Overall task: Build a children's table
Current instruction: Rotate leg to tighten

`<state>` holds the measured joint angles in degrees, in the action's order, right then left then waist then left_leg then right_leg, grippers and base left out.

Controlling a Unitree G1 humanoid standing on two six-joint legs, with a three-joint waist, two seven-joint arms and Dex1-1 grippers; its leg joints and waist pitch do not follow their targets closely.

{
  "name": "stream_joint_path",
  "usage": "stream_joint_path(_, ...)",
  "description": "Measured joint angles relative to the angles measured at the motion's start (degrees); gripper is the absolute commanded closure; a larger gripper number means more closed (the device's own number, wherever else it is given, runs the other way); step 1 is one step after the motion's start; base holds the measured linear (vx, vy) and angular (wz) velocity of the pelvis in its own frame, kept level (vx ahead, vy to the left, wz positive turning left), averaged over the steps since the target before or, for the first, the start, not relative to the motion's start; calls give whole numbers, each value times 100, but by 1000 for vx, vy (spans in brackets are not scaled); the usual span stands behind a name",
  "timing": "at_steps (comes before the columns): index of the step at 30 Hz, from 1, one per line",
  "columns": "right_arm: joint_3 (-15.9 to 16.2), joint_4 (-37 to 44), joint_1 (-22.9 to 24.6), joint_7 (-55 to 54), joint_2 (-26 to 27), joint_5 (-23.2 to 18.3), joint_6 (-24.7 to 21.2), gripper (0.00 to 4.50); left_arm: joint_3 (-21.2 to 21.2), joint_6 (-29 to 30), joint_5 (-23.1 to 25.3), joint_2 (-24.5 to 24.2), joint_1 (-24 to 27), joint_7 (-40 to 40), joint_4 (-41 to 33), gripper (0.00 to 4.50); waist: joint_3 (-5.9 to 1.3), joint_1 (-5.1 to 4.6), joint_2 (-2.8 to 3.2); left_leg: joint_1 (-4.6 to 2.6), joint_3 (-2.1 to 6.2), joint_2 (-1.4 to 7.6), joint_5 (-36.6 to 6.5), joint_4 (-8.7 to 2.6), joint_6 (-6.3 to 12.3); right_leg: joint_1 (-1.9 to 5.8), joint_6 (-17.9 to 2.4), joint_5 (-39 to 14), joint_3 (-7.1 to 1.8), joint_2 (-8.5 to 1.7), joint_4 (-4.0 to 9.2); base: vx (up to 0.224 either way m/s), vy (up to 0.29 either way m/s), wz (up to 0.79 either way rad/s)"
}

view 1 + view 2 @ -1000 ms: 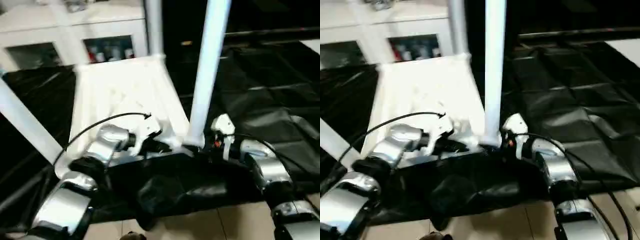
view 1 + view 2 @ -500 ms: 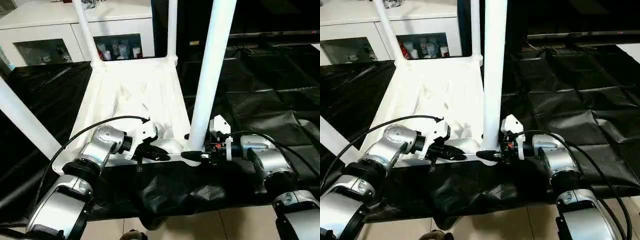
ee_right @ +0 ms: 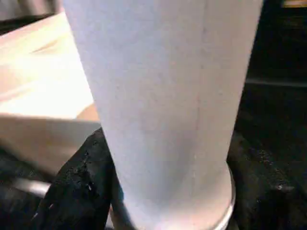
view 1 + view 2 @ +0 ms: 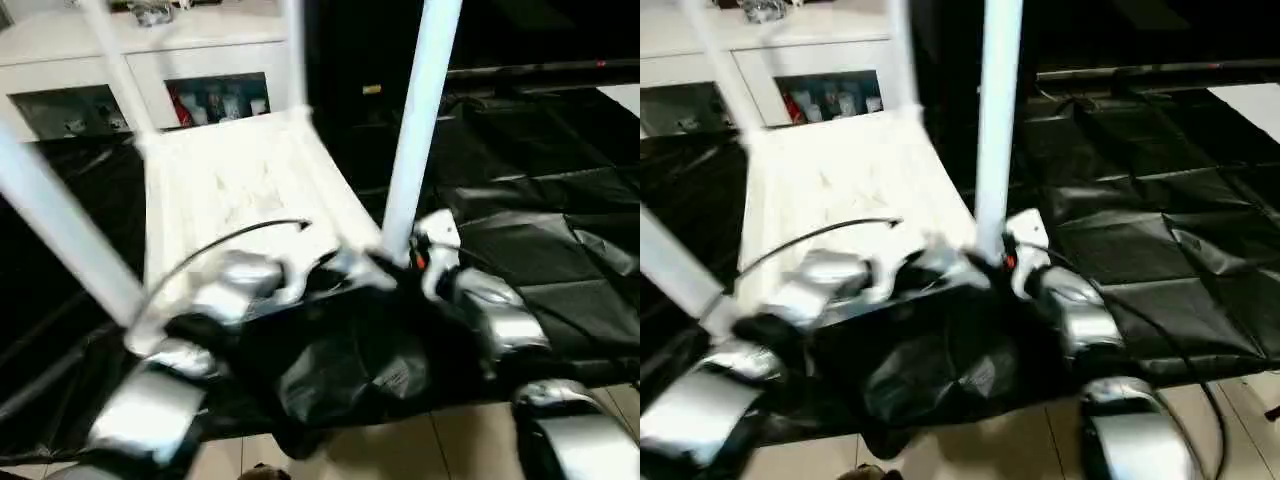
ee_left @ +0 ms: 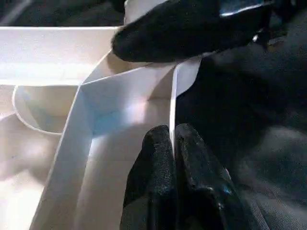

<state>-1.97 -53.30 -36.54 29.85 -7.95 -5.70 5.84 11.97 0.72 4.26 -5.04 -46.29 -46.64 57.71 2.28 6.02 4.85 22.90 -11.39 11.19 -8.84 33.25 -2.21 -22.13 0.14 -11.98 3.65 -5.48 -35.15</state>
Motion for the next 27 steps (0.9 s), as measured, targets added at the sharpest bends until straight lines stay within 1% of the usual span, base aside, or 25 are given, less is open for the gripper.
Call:
stream_joint_path(3,-10,-126,-134,-494,126,103,35,181,-28,17,6,91,-75,231,113,450,-5,-8,7,1,0,-2,0,-1,0,0,0,1,0,-1,1,0,0,0)
stream_joint_path(4,-10,-151,-140,-546,146,125,93,146,-42,16,6,107,-84,254,135,450,-7,-9,9,1,1,-4,0,-1,0,1,1,0,0,-2,3,0,0,0)
stream_joint_path(6,-8,-177,-134,-545,146,167,182,111,-47,11,6,109,-84,251,136,450,-11,-5,16,2,1,-5,0,-6,1,2,1,0,1,-2,11,0,0,0)
stream_joint_path(8,30,-208,-109,-422,138,310,342,108,-69,8,6,84,-87,186,136,450,-11,-14,15,4,1,-5,0,-7,1,0,1,0,2,-2,12,0,0,0)
stream_joint_path(9,39,-212,-100,-364,134,328,377,88,-86,8,5,72,-86,162,141,450,-11,-23,15,5,1,-5,0,-7,1,-2,1,0,2,-2,12,0,0,0)
stream_joint_path(10,44,-212,-99,-281,115,328,385,88,-90,8,1,47,-86,106,140,450,-8,-28,10,5,1,-5,0,-7,1,-3,1,0,2,-2,11,0,0,0)
stream_joint_path(11,63,-201,-88,-1,51,306,385,74,-92,8,-14,-19,-85,-55,134,450,-5,-34,4,5,4,-3,0,-9,1,-4,2,0,5,0,11,0,0,0)
stream_joint_path(13,214,-93,10,781,-191,280,437,61,-92,5,-70,-175,-49,-441,91,450,-5,-26,-12,6,6,3,0,-9,1,-4,5,-2,11,3,11,0,0,0)
stream_joint_path(18,401,85,101,2123,-520,94,418,61,-82,-82,-179,-543,106,-1309,-80,450,-1,-9,-22,15,4,11,1,-6,3,-10,5,-3,15,7,13,0,0,0)
stream_joint_path(20,465,105,100,2532,-589,64,412,61,-42,-92,-206,-631,159,-1646,-159,450,0,34,-23,19,2,12,1,-5,3,-12,5,-3,15,7,13,0,0,0)
stream_joint_path(22,537,176,99,3136,-684,-19,293,61,77,-112,-223,-759,205,-2097,-300,450,6,91,-31,25,2,13,1,-4,2,-13,1,-5,18,5,15,0,0,0)
stream_joint_path(25,639,278,96,3783,-789,-146,147,61,146,-129,-249,-894,287,-2621,-448,450,9,160,-37,33,-5,13,-3,5,8,-14,0,-6,16,2,17,0,0,0)
stream_joint_path(27,658,307,94,4029,-860,-168,66,61,162,-128,-253,-949,303,-2778,-492,450,12,210,-41,40,-5,13,-6,15,12,-17,0,-6,16,1,16,0,0,0)
